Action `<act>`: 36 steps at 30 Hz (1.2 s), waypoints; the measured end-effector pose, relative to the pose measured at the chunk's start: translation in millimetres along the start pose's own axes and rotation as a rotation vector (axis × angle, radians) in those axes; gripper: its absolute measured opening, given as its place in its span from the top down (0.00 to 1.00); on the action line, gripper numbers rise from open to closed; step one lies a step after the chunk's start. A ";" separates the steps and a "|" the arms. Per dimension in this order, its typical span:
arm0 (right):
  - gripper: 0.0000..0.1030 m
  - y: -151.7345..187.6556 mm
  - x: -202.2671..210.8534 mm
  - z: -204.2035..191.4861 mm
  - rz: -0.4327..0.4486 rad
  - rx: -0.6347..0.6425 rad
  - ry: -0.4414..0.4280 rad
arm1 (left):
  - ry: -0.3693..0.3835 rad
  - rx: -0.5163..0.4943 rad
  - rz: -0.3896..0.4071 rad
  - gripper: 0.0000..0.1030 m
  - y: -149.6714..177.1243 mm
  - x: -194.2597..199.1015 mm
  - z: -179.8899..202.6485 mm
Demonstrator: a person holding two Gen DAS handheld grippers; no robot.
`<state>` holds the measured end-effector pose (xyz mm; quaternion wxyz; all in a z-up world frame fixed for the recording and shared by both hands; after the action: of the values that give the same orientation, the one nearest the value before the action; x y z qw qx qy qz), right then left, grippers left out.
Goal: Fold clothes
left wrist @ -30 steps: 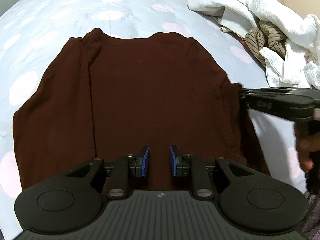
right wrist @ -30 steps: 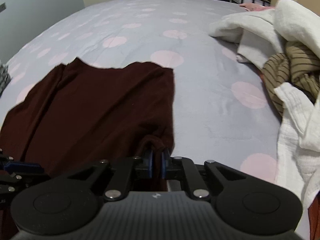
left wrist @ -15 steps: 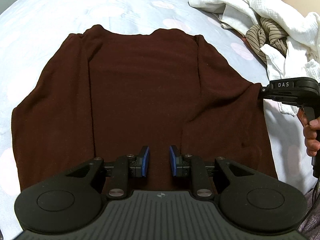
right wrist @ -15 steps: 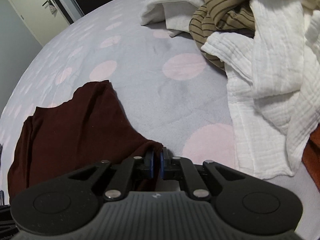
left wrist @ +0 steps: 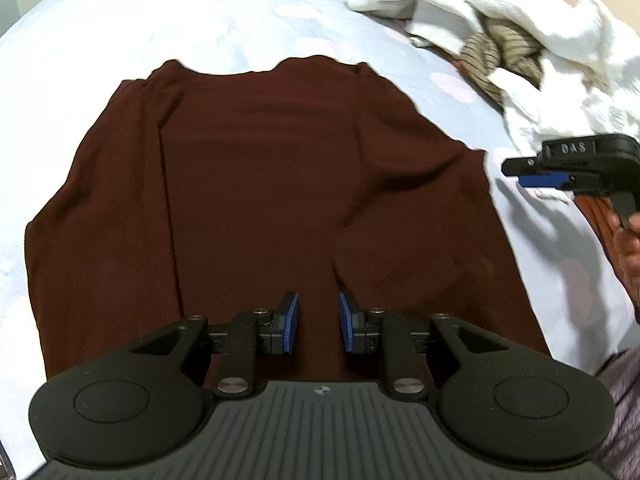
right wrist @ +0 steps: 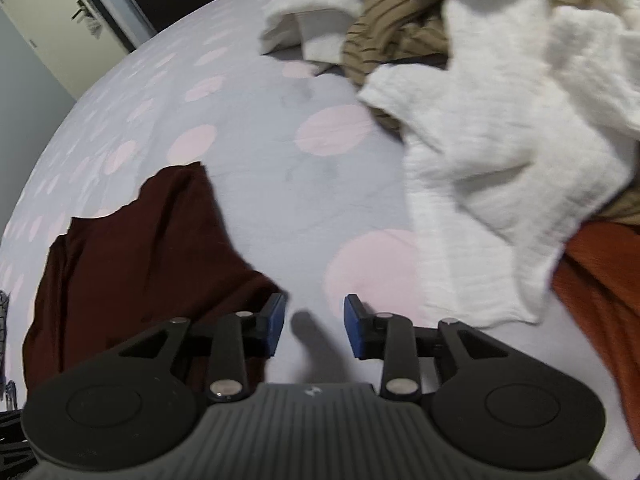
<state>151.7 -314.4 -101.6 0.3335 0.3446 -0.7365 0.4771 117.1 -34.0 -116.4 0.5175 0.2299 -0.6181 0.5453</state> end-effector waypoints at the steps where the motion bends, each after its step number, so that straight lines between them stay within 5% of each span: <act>1: 0.64 1.2 3.9 1.6 0.002 -0.003 -0.002 | 0.006 -0.013 0.002 0.81 2.7 2.9 3.8; 8: 0.63 22.1 33.7 -5.9 -0.002 0.039 -0.030 | 0.088 -0.115 0.000 0.78 29.5 27.0 35.9; 12: 0.62 43.5 48.1 -20.4 -0.031 0.108 -0.044 | 0.143 -0.209 0.015 0.61 48.1 43.1 62.8; 15: 0.62 60.5 57.6 -31.2 -0.054 0.166 -0.050 | 0.183 -0.261 0.033 0.58 62.4 49.3 84.5; 20: 0.62 84.4 69.7 -39.1 -0.035 0.267 -0.015 | 0.145 -0.347 -0.002 0.58 89.8 33.7 109.3; 25: 0.61 106.6 81.9 -35.9 -0.054 0.306 -0.029 | 0.089 -0.420 -0.015 0.90 97.5 10.9 118.1; 30: 0.52 127.6 94.6 -40.3 -0.100 0.324 -0.136 | 0.149 -0.347 -0.014 0.96 91.6 19.6 110.7; 36: 0.47 136.0 107.2 -35.3 -0.142 0.247 -0.209 | 0.319 -0.397 0.075 0.96 94.6 67.0 139.9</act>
<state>-12.8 -260.0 -66.7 0.2430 0.4818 -0.6769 0.5006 -41.7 -114.5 -79.7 0.6229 0.0114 -0.6316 0.4615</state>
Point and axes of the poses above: each gripper's, at about its wrist camera, not at the fingertips, and x roughly against the way its jaws point, z to its right, y to its underside, the point moved 7 cm from there along -x, roughly the way its jaws point, and after that the axes turned 1 degree about -z, right-handed, at the moved point
